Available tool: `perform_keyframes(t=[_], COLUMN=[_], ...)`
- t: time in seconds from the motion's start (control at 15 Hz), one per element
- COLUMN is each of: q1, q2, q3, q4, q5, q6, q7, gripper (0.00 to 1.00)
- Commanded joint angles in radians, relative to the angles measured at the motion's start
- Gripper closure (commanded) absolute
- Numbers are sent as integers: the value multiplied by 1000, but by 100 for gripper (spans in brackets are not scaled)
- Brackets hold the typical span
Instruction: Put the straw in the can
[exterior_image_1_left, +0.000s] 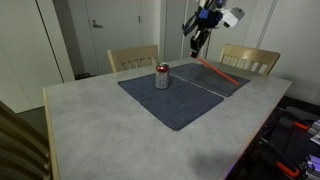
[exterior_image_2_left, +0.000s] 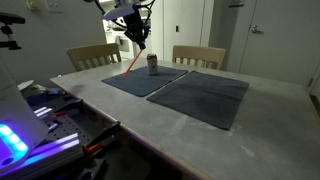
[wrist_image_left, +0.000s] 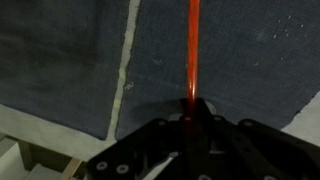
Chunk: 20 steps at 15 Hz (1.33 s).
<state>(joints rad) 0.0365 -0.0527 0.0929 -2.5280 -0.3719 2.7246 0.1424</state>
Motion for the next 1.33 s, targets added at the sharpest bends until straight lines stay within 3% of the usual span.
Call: perform_keyframes(t=[0.0,0.2,0.33,0.4,0.67,0.73,1.27], q1=[-10,-27,-38,-14,-21,-21,-18], q2=[-37,-42,-49,-23,-24,-24,15], q3=[-3,-6,2,-2,-2,-2,5], q4=[-33,-46,-44,-19,-19,-19,63], q5=[-76,-163,-226,-161,-199,-199,-235], q6=[157,327,303,291,291,291,325], q7=[20,45,66,36,55,55,47], gripper=[98,98,98,91,91,98,98])
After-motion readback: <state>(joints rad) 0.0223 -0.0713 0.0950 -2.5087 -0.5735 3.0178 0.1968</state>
